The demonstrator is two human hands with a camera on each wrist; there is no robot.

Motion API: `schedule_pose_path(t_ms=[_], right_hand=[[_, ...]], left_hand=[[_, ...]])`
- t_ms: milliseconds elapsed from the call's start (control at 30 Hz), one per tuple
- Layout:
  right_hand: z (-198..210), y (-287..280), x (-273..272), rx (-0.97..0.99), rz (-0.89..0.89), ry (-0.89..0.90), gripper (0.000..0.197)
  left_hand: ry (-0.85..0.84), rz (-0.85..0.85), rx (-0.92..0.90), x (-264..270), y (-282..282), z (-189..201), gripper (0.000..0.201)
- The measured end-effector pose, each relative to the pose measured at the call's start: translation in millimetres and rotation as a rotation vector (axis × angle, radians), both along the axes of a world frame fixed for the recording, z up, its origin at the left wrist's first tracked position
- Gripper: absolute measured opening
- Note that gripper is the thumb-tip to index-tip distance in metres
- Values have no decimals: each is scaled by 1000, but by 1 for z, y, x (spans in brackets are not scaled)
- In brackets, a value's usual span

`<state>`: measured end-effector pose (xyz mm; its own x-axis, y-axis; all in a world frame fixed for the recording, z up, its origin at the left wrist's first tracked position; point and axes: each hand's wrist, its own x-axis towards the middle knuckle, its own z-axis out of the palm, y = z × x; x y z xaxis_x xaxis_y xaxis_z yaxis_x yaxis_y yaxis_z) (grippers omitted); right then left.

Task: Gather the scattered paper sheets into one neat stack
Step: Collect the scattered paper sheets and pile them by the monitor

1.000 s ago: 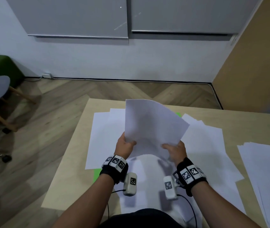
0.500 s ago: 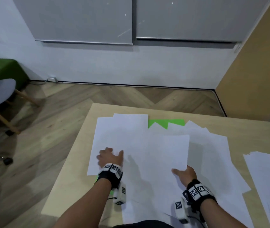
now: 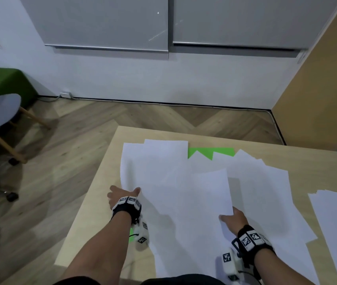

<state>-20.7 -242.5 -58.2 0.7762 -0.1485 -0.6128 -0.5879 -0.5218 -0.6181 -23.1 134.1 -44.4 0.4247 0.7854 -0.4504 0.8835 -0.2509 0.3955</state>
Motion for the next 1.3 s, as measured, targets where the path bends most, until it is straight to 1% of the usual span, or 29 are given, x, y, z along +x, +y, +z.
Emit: schedule_pose_path(t_ms=[67,133,233,300,367,467,567,733,867,900,967,1000,1067,1167,1233,1300], right_hand=[[3,3,3,48,-1,-35,30],[3,7,3,76,25,-37,30],[-1,9,-1,70,59,-11,34],[-3,9,-2,54,75,-13,36],[-4,11,-1,52,85,-10,36],[-5,11,-1,41,86,-6,34],[-6,11,1,29,88,1,32],[-7,13,3,19,83,4,29],[-8,12,1,38,55,2,27],[-8,12,1,44,50,1,27],[-7,12,1,54,38,2,27],[-7,12,0,58,30,1,27],[-7,11,-1,63,21,-5,26],[-6,10,-1,71,-3,-10,22],[-4,10,1,75,-16,-2,20],[0,9,4,90,-46,-3,14]], left_hand=[[-6,-46,-13,-1,2,-1,79],[27,-142,56,-1,4,1,68],[6,-292,187,-1,-1,3,59],[-8,-340,198,-4,-5,4,48],[-73,-267,116,-9,-8,1,38],[-198,-86,-77,-13,-5,5,32],[-245,-69,-168,-12,2,15,31],[-295,-81,-161,-6,13,27,31],[-242,-133,-229,-11,17,23,22],[-245,-138,-241,-13,16,21,25],[-245,-124,-244,-17,13,17,40],[-226,-128,-229,-18,9,19,42],[-186,-126,-195,-19,6,21,40],[-202,-118,-200,-15,9,25,39],[-211,-137,-228,-11,15,31,39],[-214,-159,-283,-8,22,36,34]])
